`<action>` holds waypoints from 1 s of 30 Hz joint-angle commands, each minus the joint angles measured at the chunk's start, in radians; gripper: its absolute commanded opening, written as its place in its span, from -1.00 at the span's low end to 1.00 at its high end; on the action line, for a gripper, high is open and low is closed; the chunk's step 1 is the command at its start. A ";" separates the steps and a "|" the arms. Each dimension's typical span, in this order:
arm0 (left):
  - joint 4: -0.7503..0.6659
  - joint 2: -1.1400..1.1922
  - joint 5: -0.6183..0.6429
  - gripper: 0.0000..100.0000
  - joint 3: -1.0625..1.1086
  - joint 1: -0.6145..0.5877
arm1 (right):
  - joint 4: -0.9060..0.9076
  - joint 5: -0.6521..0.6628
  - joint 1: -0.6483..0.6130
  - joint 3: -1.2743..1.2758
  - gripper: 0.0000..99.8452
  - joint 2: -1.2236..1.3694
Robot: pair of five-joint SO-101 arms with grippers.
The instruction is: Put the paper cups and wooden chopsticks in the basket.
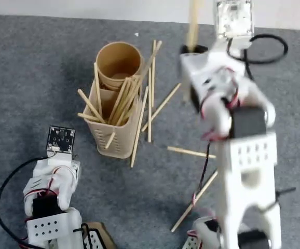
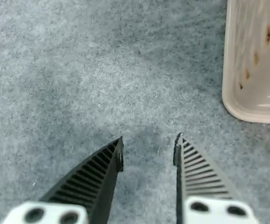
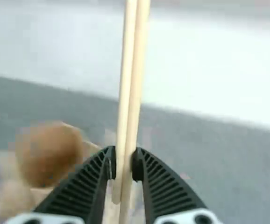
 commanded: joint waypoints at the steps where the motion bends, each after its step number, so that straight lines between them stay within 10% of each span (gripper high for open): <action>1: -0.014 -0.008 0.006 -0.59 0.012 -0.008 | -0.193 -0.015 -0.174 0.097 -0.99 -0.166; 15: -0.138 -0.008 0.006 -0.59 0.073 -0.007 | -0.951 -0.012 -0.392 0.816 -0.99 -0.354; 30: -0.138 -0.008 0.006 -0.59 0.073 -0.007 | -1.021 -0.012 -0.387 0.981 -0.98 -0.361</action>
